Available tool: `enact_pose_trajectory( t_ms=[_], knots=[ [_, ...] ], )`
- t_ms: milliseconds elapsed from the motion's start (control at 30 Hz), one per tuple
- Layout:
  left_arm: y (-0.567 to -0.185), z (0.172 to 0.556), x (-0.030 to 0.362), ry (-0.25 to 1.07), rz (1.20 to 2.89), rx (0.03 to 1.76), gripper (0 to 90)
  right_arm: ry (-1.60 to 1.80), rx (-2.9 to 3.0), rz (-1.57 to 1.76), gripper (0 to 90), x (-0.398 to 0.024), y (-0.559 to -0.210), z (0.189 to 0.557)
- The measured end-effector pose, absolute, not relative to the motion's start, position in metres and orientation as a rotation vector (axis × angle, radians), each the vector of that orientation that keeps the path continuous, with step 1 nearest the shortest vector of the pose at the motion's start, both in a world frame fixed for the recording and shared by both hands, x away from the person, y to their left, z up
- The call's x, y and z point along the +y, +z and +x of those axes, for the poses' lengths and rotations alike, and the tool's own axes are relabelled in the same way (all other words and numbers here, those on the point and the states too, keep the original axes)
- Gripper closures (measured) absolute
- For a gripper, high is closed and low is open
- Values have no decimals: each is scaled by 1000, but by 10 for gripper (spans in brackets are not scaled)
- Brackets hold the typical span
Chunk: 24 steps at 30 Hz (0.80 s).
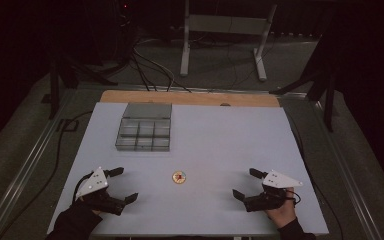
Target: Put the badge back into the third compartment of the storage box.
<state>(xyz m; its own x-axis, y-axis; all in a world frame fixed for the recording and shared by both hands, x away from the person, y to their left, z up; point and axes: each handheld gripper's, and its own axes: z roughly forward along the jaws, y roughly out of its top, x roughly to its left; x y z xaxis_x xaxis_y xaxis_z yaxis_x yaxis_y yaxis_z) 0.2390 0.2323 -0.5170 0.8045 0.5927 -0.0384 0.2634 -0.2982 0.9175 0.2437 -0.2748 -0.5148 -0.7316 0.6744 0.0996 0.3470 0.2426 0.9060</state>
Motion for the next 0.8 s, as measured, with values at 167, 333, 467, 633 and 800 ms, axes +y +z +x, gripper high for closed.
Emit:
enact_pose_trajectory(
  t_ms=[167,333,467,633,800],
  knots=[
    [-517,239,234,371,1892,648,1,1495,2242,943,0,-276,-515,245],
    [-517,240,233,375,1917,660,1,1510,2231,938,0,-277,-512,243],
    [-518,240,231,367,1931,650,1,1514,2226,928,0,-277,-511,243],
    [-519,238,231,354,1954,636,1,1517,2208,932,0,-277,-508,243],
    [-517,237,229,352,1954,628,1,1513,2213,944,0,-275,-509,243]
  ],
)
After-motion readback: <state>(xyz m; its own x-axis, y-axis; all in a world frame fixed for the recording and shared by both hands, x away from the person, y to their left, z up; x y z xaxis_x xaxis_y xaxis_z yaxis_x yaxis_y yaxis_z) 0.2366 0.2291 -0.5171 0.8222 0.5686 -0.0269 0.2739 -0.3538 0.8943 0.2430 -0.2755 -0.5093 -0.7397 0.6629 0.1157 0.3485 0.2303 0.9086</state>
